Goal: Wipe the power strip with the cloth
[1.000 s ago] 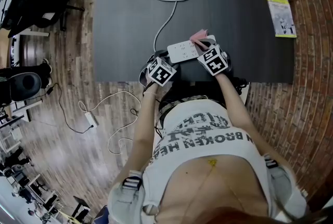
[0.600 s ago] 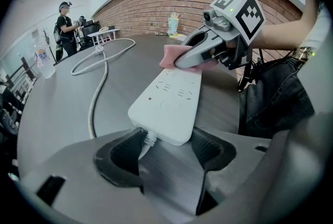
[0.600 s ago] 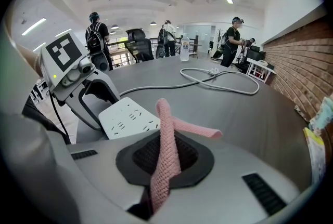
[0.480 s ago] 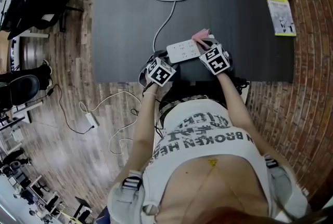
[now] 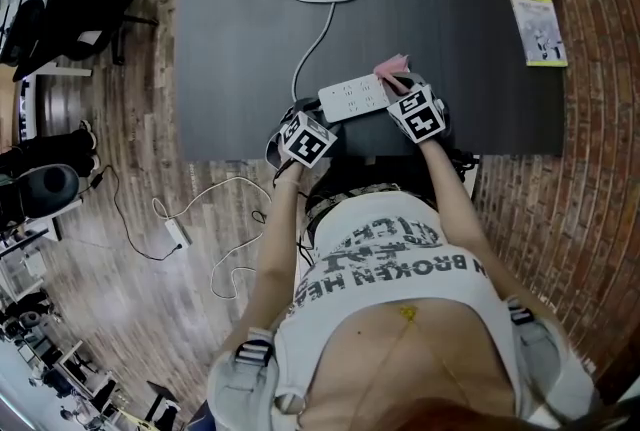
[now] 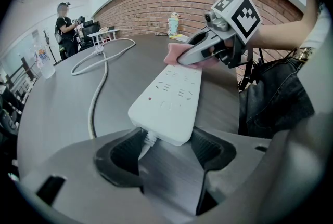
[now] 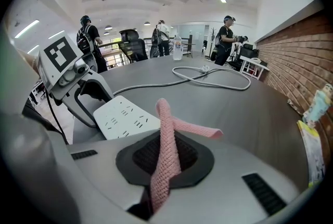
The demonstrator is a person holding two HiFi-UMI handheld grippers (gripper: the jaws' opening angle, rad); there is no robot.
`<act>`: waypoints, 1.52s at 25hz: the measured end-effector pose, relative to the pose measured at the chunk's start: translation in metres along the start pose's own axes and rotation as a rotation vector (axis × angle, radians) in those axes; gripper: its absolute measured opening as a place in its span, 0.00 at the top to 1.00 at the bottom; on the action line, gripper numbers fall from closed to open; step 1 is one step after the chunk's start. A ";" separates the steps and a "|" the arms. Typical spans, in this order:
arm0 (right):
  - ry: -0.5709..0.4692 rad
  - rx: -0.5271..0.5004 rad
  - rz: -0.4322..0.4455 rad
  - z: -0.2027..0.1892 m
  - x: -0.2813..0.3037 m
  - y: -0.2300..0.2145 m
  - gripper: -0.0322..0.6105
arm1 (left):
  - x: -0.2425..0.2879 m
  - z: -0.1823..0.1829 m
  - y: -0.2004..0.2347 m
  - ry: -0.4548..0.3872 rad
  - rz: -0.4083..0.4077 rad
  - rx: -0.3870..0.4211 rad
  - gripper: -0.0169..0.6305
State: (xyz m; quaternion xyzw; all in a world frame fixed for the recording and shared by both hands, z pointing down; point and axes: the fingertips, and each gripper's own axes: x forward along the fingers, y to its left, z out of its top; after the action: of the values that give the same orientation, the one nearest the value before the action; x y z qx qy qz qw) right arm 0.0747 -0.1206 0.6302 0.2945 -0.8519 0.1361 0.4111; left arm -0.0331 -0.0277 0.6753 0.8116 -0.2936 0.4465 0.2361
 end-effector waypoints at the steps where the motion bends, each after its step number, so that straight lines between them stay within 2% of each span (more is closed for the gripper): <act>1: 0.001 0.003 -0.004 -0.001 -0.001 -0.002 0.92 | 0.000 0.000 0.000 0.001 -0.001 0.000 0.54; 29: -0.029 0.052 -0.084 -0.013 -0.009 -0.032 0.92 | 0.000 0.000 0.000 0.003 -0.004 0.001 0.54; 38: -0.024 0.127 -0.137 -0.024 -0.018 -0.044 0.92 | 0.000 -0.001 0.000 0.002 -0.003 0.003 0.54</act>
State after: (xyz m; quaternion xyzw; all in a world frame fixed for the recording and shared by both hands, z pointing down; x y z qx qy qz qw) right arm 0.1258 -0.1369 0.6310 0.3793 -0.8243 0.1580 0.3896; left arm -0.0334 -0.0272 0.6756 0.8119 -0.2915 0.4474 0.2361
